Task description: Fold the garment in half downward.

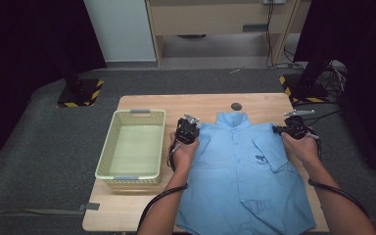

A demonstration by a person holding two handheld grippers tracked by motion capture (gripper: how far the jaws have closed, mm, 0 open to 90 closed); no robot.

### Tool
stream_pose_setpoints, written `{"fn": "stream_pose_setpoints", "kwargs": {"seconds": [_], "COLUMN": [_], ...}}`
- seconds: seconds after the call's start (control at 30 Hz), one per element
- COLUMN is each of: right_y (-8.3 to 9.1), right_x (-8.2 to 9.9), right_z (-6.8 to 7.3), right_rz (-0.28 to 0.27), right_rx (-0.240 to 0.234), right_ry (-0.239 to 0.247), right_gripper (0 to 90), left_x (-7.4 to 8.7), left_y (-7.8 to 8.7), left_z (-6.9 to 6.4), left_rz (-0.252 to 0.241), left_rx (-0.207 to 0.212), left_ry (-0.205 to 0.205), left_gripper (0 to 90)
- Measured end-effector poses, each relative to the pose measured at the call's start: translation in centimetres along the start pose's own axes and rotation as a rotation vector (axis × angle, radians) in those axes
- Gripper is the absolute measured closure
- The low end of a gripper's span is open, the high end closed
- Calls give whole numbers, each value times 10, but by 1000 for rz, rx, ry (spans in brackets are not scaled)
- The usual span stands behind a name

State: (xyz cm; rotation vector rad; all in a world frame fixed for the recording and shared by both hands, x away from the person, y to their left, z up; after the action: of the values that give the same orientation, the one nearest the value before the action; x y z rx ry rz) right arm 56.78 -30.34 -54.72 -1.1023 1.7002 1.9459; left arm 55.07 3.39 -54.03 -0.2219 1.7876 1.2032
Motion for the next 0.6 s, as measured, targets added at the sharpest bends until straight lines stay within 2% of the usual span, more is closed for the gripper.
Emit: {"fn": "stream_pose_setpoints", "kwargs": {"seconds": [0.27, 0.6], "right_y": [23, 36], "right_x": [-10, -19], "right_z": [4, -4], "right_rz": [-39, -60], "right_rx": [-16, -8], "right_ry": [26, 23], "right_gripper": [885, 886], "left_x": [-15, -30], "left_y": [18, 32], "left_z": [-13, -5], "left_rz": [-45, -73], "left_rx": [7, -14], "left_ry": [-23, -22], "left_gripper": [883, 884]}}
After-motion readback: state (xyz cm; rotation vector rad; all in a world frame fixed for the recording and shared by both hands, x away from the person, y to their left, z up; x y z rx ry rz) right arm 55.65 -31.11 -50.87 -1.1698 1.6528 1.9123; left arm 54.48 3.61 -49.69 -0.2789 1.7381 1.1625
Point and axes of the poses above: each handheld gripper's, and its own axes: y roughly backward along the jaws, x roughly out of its underside, z roughly to its left, the point moved 8 cm from there along -y, roughly forward along the jaws, and after that the axes turned 8 degrees about x, right-handed, at the moved point
